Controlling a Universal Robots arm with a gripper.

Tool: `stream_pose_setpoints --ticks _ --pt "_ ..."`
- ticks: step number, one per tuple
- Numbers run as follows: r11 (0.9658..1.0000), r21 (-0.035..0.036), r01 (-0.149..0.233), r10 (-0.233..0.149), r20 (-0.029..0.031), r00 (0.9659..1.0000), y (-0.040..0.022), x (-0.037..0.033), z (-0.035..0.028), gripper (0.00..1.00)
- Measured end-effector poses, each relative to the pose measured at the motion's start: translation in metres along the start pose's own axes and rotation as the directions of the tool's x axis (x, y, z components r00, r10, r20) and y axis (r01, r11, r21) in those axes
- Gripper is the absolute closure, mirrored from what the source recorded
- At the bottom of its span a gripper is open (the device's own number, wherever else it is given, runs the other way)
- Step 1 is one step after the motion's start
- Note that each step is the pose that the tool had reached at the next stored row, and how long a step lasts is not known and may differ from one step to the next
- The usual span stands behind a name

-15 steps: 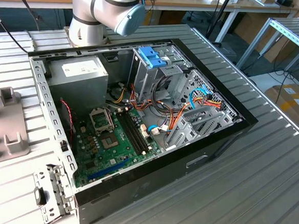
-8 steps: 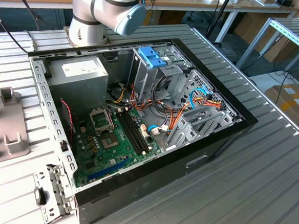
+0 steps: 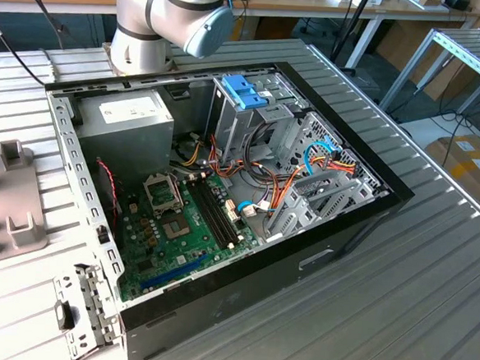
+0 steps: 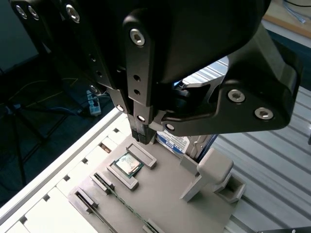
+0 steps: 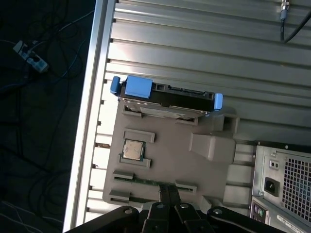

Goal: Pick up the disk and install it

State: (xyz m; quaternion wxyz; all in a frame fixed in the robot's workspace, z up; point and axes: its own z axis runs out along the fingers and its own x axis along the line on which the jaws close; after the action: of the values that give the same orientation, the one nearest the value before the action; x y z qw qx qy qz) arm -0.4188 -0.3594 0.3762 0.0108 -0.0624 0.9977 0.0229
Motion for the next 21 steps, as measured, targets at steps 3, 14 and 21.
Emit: stream_pose_setpoints --ticks 3,14,21 --pt "1.0 -0.0002 0.009 -0.009 -0.0004 1.0 0.0 0.0 0.0 0.89" --pt "0.9977 -0.0018 0.068 -0.068 -0.003 0.9977 0.0 0.0 0.0 0.89" --pt "0.995 -0.0027 0.1 -0.1 -0.0043 0.995 0.0 0.0 0.0 0.89"
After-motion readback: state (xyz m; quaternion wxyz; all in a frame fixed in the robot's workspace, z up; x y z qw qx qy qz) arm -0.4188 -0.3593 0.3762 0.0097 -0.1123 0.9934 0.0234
